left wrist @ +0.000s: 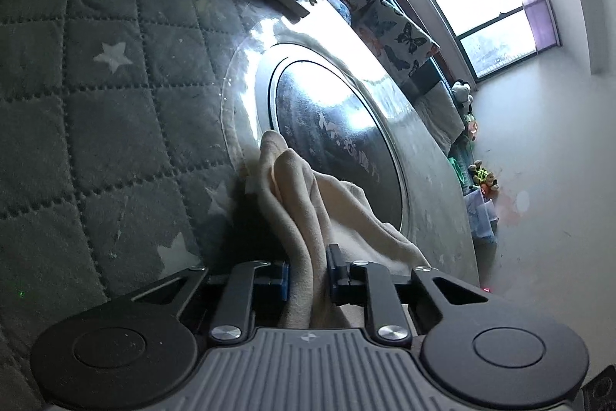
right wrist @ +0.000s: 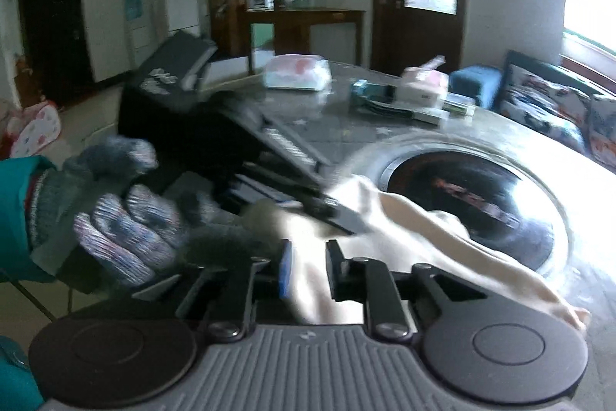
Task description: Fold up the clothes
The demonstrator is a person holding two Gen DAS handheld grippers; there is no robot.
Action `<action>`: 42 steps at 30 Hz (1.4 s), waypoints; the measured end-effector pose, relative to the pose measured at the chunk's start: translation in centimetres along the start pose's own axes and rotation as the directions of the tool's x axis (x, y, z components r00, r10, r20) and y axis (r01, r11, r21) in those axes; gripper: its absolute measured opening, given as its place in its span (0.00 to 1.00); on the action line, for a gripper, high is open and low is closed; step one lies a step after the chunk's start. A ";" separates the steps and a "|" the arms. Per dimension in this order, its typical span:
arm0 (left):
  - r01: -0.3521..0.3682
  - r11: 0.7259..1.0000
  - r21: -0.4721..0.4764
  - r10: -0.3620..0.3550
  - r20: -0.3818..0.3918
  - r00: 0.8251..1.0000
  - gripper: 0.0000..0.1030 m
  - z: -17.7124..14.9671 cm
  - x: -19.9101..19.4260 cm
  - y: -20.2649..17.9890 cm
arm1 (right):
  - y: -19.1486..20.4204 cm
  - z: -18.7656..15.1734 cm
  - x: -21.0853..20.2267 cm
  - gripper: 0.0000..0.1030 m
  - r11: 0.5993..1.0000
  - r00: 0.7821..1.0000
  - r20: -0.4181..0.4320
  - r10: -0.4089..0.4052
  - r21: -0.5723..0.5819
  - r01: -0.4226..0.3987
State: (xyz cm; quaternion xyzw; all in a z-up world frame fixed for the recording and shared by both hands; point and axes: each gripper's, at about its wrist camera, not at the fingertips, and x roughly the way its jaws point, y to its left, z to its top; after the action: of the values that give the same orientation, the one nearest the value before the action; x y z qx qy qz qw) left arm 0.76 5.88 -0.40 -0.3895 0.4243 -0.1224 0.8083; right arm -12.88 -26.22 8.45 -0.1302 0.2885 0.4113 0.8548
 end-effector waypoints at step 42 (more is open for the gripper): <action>-0.093 0.916 0.391 0.068 0.078 0.995 0.14 -0.9 1.2 -9.7 | -16.3 -4.4 -7.2 0.10 0.844 0.939 0.029 -0.342 0.449 0.293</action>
State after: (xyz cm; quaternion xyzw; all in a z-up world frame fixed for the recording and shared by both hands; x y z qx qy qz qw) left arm 2.03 -1.69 5.70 -0.2047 0.3809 -0.1597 0.8874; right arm -5.50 -43.02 9.00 0.0415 0.3015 0.1950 0.9324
